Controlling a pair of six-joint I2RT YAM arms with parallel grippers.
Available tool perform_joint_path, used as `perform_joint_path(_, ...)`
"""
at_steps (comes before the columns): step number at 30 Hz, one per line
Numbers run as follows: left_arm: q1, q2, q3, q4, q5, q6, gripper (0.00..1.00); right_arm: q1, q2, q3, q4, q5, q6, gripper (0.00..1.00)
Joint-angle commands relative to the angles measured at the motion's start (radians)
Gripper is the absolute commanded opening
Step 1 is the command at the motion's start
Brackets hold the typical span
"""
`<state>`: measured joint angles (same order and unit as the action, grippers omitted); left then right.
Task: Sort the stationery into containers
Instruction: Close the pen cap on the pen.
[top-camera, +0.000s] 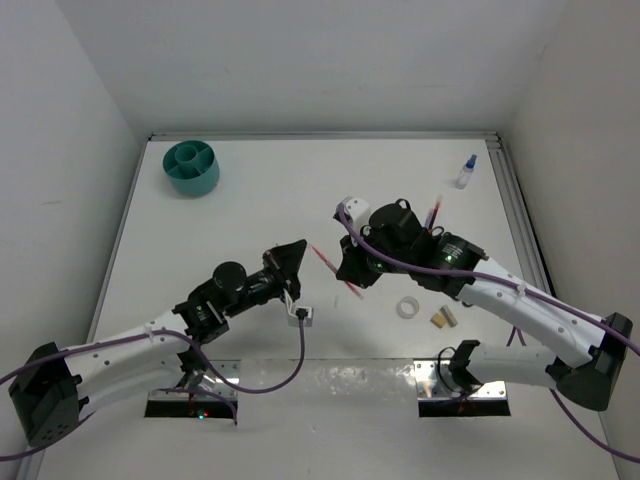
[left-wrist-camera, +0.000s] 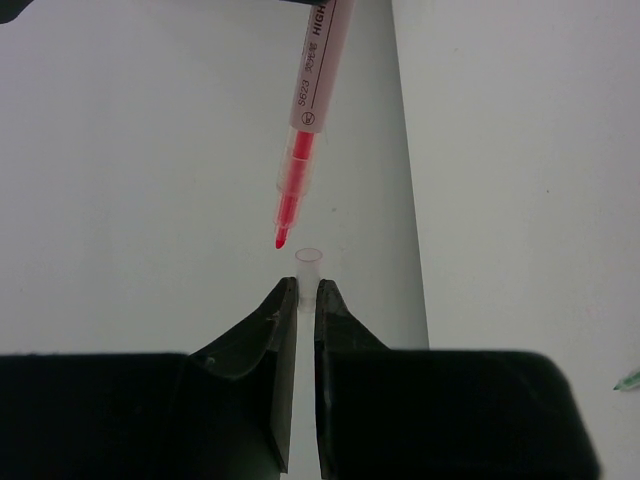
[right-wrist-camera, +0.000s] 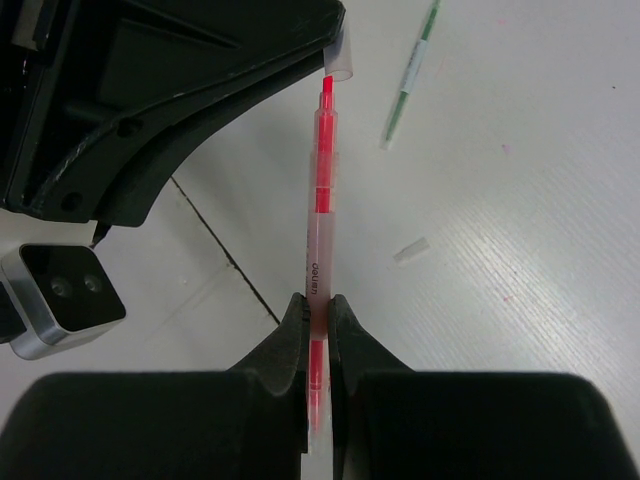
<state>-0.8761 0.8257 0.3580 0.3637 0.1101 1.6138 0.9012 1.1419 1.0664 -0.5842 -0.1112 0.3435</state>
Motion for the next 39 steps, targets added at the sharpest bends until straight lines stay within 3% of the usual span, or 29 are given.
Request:
perform_joint_path(1, -0.009, 0.009, 0.048, 0.06, -0.012, -0.018, 0.0, 0.007, -0.011, 0.007, 0.023, 0.005, -0.001, 0.0)
perform_joint_path(39, -0.012, -0.007, 0.044, 0.06, 0.002, 0.005, 0.0, 0.007, -0.001, -0.005, 0.024, 0.016, -0.009, 0.0)
